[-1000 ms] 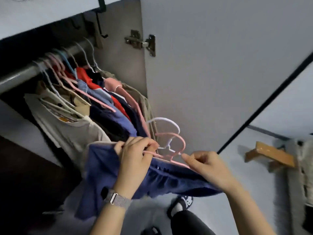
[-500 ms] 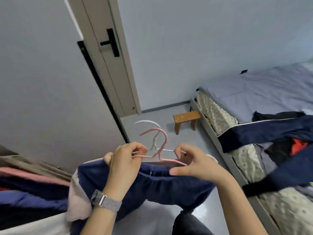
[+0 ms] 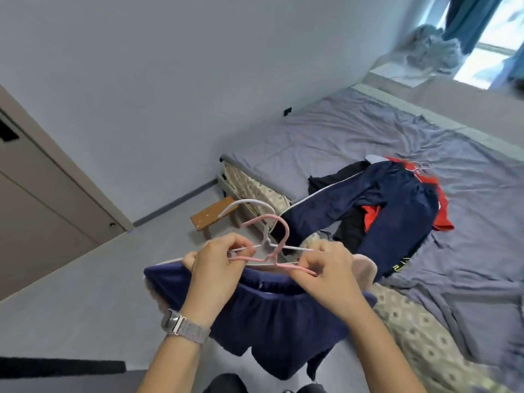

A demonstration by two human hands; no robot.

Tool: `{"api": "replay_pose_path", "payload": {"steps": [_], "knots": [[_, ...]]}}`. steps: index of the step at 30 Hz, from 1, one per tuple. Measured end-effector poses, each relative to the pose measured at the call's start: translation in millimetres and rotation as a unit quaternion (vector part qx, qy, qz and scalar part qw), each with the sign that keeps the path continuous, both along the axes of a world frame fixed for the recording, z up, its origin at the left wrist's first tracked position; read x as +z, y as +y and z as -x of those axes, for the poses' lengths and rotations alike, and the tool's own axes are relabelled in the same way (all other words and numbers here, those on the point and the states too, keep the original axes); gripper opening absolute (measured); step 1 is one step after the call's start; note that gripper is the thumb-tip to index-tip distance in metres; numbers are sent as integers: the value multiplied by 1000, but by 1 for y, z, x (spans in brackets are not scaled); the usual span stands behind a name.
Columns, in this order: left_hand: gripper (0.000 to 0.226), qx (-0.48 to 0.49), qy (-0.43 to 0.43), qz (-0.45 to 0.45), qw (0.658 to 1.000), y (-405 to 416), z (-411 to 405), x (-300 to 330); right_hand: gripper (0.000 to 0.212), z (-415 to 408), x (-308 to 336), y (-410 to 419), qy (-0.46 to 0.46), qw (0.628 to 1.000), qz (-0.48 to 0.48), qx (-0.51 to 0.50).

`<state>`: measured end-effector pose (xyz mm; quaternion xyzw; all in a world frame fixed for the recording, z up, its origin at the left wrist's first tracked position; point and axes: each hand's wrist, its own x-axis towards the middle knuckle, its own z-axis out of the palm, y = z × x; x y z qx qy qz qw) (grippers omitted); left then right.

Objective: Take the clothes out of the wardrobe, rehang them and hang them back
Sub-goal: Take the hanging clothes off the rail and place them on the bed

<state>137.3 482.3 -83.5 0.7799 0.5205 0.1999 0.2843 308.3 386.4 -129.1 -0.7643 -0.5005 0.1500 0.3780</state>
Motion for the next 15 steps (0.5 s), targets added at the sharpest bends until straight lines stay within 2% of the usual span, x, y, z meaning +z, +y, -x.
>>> {"api": "replay_pose_path", "payload": {"steps": [7,10,11,14,15], "knots": [[10,-121,-11,28,992,74,-118,-18,22,-90,-16,38,-73,985,-17,-157],[16,-184,-19,24,982,113,-174,-21,11,-131,-16,64,-66,975,-2,-210],[18,-203,-21,26,979,127,-193,-19,13,-147,-14,73,-60,973,13,-224],[18,-255,-44,47,965,168,-253,-12,47,-195,3,98,-59,964,45,-255],[18,-274,-54,45,959,181,-273,-5,48,-212,14,107,-63,962,45,-263]]}}
